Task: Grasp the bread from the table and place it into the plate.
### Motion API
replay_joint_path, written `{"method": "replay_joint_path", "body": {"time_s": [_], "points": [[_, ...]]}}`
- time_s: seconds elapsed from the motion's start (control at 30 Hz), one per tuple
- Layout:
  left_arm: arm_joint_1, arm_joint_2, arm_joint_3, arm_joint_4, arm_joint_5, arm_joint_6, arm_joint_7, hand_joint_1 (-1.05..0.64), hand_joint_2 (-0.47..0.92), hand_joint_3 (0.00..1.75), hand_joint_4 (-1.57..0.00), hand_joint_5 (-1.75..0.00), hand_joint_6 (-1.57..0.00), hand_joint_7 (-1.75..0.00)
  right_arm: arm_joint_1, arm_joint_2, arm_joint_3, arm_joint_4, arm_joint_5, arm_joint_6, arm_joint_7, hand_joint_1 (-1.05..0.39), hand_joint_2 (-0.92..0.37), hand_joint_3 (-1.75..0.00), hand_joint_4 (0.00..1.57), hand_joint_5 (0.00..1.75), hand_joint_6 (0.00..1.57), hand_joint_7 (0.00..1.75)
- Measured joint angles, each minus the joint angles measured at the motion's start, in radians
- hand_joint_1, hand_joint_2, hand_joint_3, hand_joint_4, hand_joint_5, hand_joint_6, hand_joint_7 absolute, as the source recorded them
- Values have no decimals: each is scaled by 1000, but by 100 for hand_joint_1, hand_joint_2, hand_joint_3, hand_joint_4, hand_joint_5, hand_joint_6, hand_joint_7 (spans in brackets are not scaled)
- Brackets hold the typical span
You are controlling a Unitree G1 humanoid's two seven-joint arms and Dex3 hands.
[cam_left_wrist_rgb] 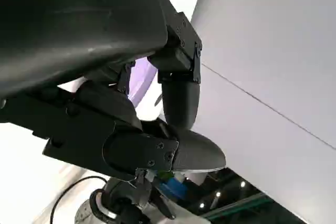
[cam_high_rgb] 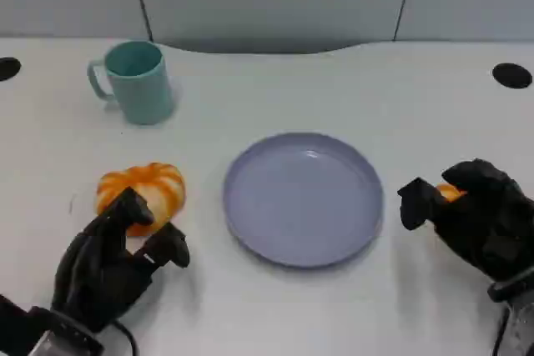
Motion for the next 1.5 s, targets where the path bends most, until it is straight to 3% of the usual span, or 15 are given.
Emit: {"method": "replay_joint_path", "body": {"time_s": [0.3,0.83,0.93,1.03,1.1,1.13,1.27,1.33,1.43,1.5], "points": [[-4,0,0,10,1,-1,-9,-88,92,26,-64,-175,-57,-158,0,0,0,1,-1,-4,-10,-51,-86,0,82,124,125,2],[-4,0,0,11,3,-10,-9,-87,92,31,-65,-175,-56,-159,-7,-3,2,7,-2,5,2,-51,-87,0,78,130,124,1],[9,-7,-13,-14,56,-117,10,-86,92,27,-60,-175,-57,-153,-7,-3,2,7,-3,-3,-1,-50,-88,0,78,130,124,1],[94,-34,-74,-198,174,-307,84,-85,92,18,-55,-175,-60,-144,-8,-6,0,7,-3,-24,-7,-49,-88,0,77,131,124,1],[128,-43,-116,-298,220,-374,106,-75,91,5,-53,-142,-69,-100,-11,-9,-1,7,-3,-26,-11,-50,-87,0,78,131,125,2],[134,-36,-132,-335,244,-410,111,-73,91,3,-53,-133,-72,-88,-14,-9,-2,7,-2,-24,-13,-50,-87,0,78,131,125,2],[92,52,-156,-385,386,-561,188,-76,92,5,-34,-79,-63,-31,-24,-10,-11,10,0,-9,-19,-52,-86,0,80,126,125,2],[40,99,-156,-342,474,-631,272,-77,92,5,-26,-62,-55,-16,-25,-14,-12,14,-1,2,-20,-52,-86,0,79,127,125,1],[-50,162,-170,-211,595,-704,391,-82,92,8,-14,-50,-44,-4,-26,-16,-12,14,-2,-1,-20,-50,-88,-1,77,128,124,1],[-97,202,-201,-124,678,-727,467,-93,92,15,-3,-28,-24,-2,-27,-16,-14,15,-2,-13,-18,-51,-87,0,79,129,126,2]]}}
